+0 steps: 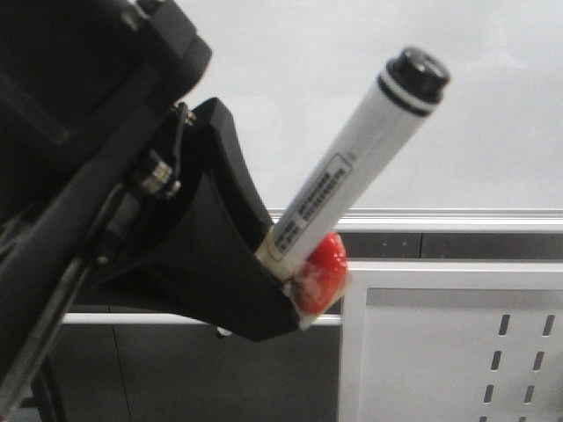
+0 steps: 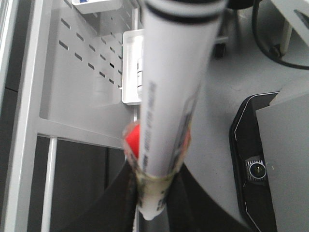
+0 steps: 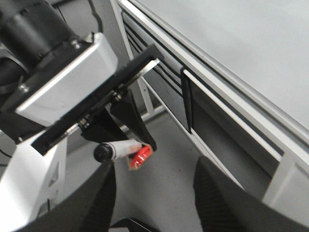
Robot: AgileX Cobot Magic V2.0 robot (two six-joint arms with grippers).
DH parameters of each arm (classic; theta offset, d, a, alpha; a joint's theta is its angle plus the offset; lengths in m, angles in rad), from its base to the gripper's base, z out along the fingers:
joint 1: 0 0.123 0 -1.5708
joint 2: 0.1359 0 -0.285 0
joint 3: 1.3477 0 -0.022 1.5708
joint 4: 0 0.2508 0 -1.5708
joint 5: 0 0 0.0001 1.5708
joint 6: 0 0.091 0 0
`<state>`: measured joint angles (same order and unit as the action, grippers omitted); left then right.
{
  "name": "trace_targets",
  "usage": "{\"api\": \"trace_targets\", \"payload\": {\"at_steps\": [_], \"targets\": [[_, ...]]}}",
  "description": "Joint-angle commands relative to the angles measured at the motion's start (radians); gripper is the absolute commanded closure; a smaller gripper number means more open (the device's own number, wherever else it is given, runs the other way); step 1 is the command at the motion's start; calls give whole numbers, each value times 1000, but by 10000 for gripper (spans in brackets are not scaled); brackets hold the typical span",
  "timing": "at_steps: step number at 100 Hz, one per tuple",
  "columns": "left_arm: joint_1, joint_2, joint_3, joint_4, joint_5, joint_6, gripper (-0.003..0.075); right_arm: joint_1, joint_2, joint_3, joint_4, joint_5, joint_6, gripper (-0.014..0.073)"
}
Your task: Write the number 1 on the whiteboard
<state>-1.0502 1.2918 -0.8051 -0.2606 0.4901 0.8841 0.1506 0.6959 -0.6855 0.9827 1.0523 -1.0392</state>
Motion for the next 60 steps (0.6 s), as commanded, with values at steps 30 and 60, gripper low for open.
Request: {"api": "trace_targets", "payload": {"at_steps": [30, 60], "targets": [[5, -24, -35, 46, -3, -18, 738, 337, 170, -104, -53, -388, -13, 271], [135, -145, -35, 57, 91, -54, 738, 667, 284, -180, -479, -552, 377, 271]]}}
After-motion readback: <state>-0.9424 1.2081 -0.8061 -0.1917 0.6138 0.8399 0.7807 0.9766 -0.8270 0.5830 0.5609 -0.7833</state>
